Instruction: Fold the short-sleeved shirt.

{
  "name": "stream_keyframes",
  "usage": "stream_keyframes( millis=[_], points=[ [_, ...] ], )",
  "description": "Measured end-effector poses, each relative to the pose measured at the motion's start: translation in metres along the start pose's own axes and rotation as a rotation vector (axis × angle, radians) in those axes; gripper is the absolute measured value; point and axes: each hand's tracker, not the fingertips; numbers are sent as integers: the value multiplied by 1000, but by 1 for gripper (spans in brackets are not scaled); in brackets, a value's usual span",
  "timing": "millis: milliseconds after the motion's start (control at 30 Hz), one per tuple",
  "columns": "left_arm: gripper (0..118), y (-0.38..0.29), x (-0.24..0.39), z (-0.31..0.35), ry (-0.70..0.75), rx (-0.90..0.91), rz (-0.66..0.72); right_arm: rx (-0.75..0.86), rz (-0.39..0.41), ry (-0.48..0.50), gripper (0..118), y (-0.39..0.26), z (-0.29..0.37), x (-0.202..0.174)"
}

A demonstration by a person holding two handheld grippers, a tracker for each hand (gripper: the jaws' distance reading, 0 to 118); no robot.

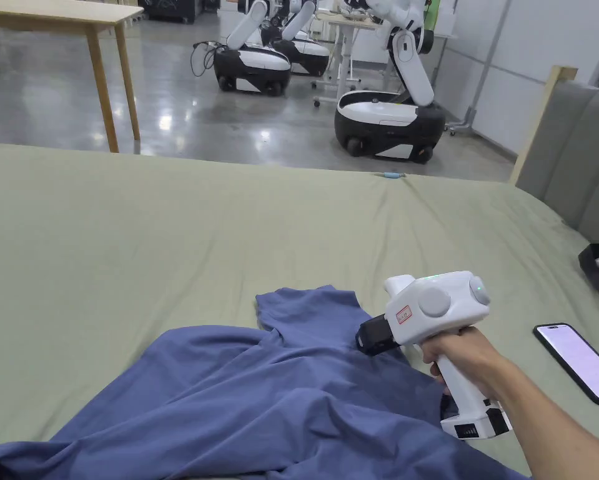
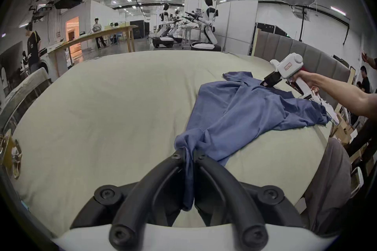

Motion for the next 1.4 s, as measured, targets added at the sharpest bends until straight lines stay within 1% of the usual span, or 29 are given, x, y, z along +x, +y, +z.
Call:
stream_keyframes(
  millis=[33, 67, 100, 133, 167, 200, 267, 300, 367, 400, 433, 500, 533, 600, 667, 767, 867, 967, 1000, 1033, 1067, 1100, 1167, 1233, 1267, 1333, 1400],
  points=[
    [5, 1, 2, 0, 0, -1, 0, 11, 18, -14, 59, -1, 2, -4],
    [5, 1, 1, 0, 2, -2, -1, 6, 32, -4, 42, -1, 5, -9],
    [5, 2, 2, 0, 6, -4, -9, 16, 60, 7, 8, -2, 9, -15],
    [5, 3, 4, 0, 18, -6, -19, 18, 113, -27, 2, -3, 12, -27],
    [5, 3, 5, -1, 22, -5, -21, 3, 156, -57, 2, -4, 11, -32],
    [5, 3, 2, 0, 20, -3, -17, -9, 177, -27, 2, -4, 10, -38],
    [5, 5, 3, -1, 14, -3, 5, 39, 232, -116, 2, -6, 15, -50],
    [5, 6, 4, 0, 13, -1, 5, 92, 211, -126, 2, -9, 24, -50],
    [5, 5, 1, 1, 18, 4, 0, 191, 105, -49, 2, -18, 56, -44],
    [5, 7, 2, 1, 19, 6, -1, 267, 64, -4, 2, -28, 78, -40],
    [5, 9, 2, 2, 16, 12, -2, 334, 49, -7, 2, -40, 101, -40],
    [5, 20, 0, -1, 9, 20, -6, 449, 21, -53, 2, -64, 150, -42],
    [5, 32, 1, -4, 17, 27, -12, 500, -2, -37, 2, -71, 173, -41],
    [5, 65, -4, -10, 10, 67, 28, 595, -38, -55, 2, -73, 212, -36],
    [5, 108, -4, -9, -51, 145, 75, 653, -27, -84, 2, -63, 244, -32],
    [5, 178, -3, -3, -78, 249, 109, 721, 14, -154, 2, -44, 288, -23],
    [5, 249, 4, 11, -98, 365, 82, 790, 3, -196, 2, -22, 331, -14],
    [5, 323, 11, 19, -62, 400, 36, 856, 23, -309, 2, 18, 368, -2],
    [5, 348, 11, 20, -48, 413, 29, 872, 16, -334, 2, 37, 381, 4],
    [5, 371, 11, 22, -23, 438, 27, 888, -12, -330, 2, 54, 394, 11],
    [5, 394, 11, 25, -2, 450, 32, 903, -53, -312, 2, 74, 403, 18],
    [5, 418, 11, 28, 23, 478, 0, 885, -103, -295, 2, 95, 416, 24],
    [5, 460, 9, 35, 101, 514, -15, 877, -164, -313, 2, 132, 437, 30],
    [5, 498, 7, 45, 135, 547, -30, 893, -135, -369, 2, 166, 454, 32],
    [5, 510, 7, 49, 160, 566, -27, 911, -102, -391, 2, 178, 459, 31],
    [5, 535, 5, 54, 180, 569, -31, 934, -107, -404, 2, 204, 467, 30],
    [5, 552, 2, 55, 199, 572, -12, 936, -132, -391, 2, 228, 472, 29]
  ],
)
